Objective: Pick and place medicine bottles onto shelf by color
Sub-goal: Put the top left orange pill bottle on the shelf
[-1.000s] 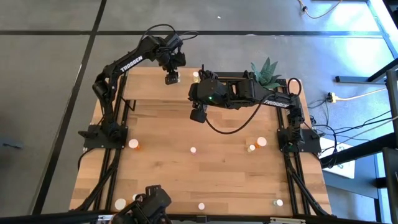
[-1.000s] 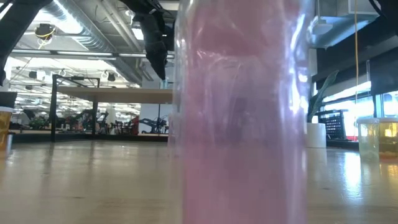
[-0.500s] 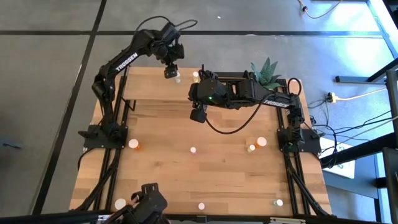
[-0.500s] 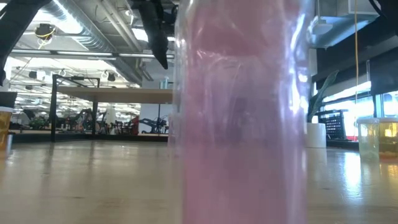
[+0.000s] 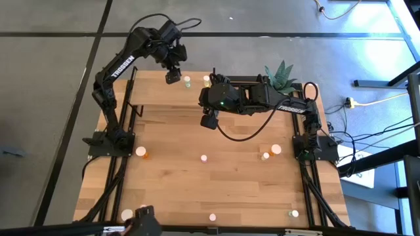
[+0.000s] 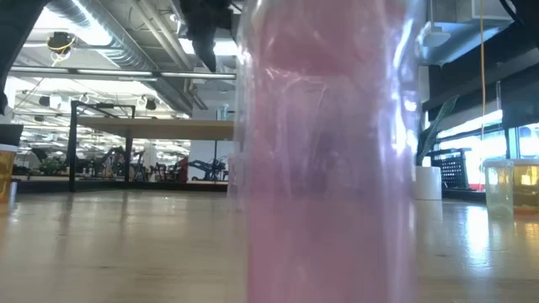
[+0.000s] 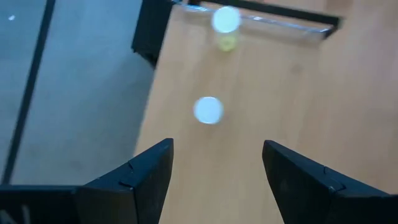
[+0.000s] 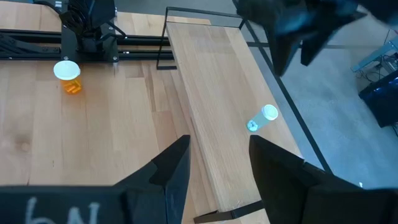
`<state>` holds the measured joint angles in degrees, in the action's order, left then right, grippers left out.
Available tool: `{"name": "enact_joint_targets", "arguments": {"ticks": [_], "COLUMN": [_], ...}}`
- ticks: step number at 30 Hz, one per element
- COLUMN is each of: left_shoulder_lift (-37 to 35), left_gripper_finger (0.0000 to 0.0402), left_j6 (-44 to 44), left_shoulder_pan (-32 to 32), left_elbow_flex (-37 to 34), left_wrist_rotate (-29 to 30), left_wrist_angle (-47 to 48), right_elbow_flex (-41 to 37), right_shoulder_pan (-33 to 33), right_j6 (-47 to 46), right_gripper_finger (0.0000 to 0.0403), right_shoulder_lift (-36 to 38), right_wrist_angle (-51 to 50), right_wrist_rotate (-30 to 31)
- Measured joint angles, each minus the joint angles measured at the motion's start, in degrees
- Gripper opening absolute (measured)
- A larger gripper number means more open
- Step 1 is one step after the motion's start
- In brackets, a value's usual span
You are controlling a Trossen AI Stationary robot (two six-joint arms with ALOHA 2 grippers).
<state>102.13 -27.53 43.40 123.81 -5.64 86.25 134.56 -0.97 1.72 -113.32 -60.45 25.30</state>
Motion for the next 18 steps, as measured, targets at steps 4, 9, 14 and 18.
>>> {"name": "enact_joint_targets", "arguments": {"ticks": [4,9,14,18], "left_shoulder_lift": [-2.8,-7.2,-13.5,-19.8], "left_gripper_finger": [0.024,0.024,0.024,0.024], "left_j6": [1.4,2.0,2.5,5.1], "left_shoulder_pan": [-0.1,-1.4,-4.4,-7.0], "left_elbow_flex": [0.0,0.0,-2.7,-8.8], "left_wrist_rotate": [-5.3,-9.2,-9.4,-9.4], "left_wrist_angle": [1.9,3.7,3.8,3.8], "right_elbow_flex": [0.0,0.0,0.0,0.0], "right_shoulder_pan": [0.0,0.0,0.0,0.0], "right_j6": [0.1,0.1,0.0,0.1], "right_gripper_finger": [0.0165,0.0165,0.0165,0.0165], "right_shoulder_lift": [0.0,0.0,0.0,0.0], "right_wrist_angle": [0.0,0.0,0.0,0.0], "right_wrist_rotate": [0.0,0.0,0.0,0.0]}}
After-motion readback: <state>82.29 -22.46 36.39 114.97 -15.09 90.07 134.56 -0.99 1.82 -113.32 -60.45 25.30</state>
